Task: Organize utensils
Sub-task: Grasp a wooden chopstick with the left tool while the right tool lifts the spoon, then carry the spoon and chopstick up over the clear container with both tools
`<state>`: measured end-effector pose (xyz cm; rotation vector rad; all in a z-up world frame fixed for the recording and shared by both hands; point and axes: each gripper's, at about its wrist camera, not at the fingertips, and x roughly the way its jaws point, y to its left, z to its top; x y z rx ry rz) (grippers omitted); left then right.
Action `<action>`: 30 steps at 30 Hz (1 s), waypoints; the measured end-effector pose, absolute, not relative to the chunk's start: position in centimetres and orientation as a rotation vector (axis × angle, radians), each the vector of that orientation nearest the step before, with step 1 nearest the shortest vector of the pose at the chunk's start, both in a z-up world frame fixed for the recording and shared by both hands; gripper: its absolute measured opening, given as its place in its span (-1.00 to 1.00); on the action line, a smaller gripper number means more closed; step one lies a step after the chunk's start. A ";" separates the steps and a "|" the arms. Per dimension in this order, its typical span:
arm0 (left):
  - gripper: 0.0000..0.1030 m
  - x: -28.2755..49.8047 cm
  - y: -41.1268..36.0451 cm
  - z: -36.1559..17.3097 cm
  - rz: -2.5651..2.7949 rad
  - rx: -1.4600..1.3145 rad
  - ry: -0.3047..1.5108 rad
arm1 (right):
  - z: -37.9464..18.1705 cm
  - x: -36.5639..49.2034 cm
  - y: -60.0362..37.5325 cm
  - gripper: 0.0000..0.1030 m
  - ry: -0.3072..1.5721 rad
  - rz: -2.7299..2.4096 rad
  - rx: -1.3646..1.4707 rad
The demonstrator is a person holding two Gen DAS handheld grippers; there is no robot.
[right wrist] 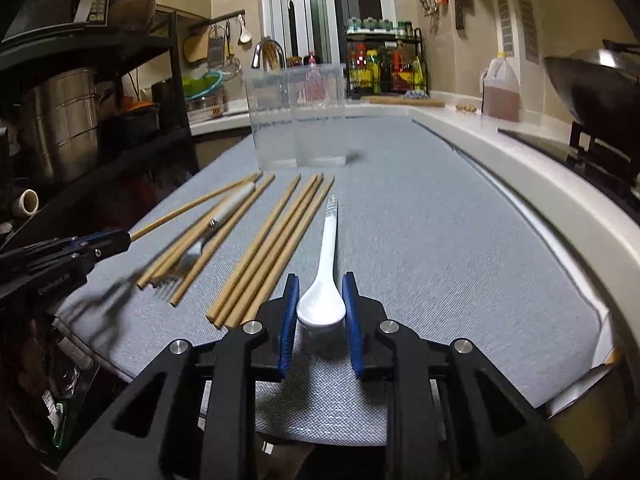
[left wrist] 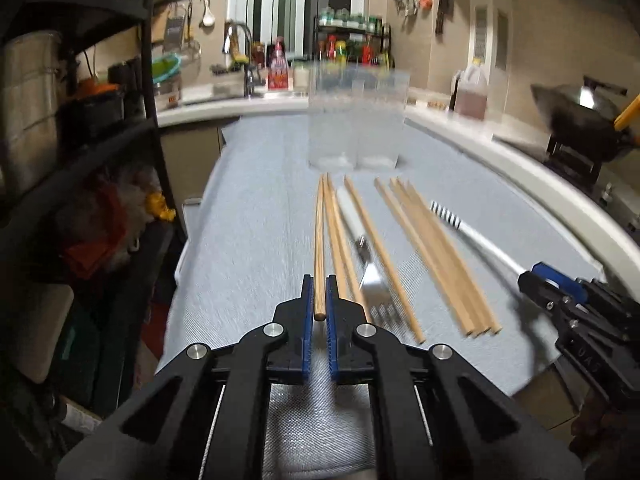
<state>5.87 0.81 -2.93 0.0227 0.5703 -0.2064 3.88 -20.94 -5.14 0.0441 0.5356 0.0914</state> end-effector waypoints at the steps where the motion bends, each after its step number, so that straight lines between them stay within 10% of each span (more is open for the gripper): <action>1: -0.88 5.7 0.8 -2.4 -0.209 0.022 0.554 | -4.4 3.5 -20.9 -0.56 0.511 0.091 0.038; 30: -0.89 12.8 -0.4 12.0 -0.278 0.027 0.462 | 9.2 14.4 -23.7 -0.56 0.482 0.158 0.104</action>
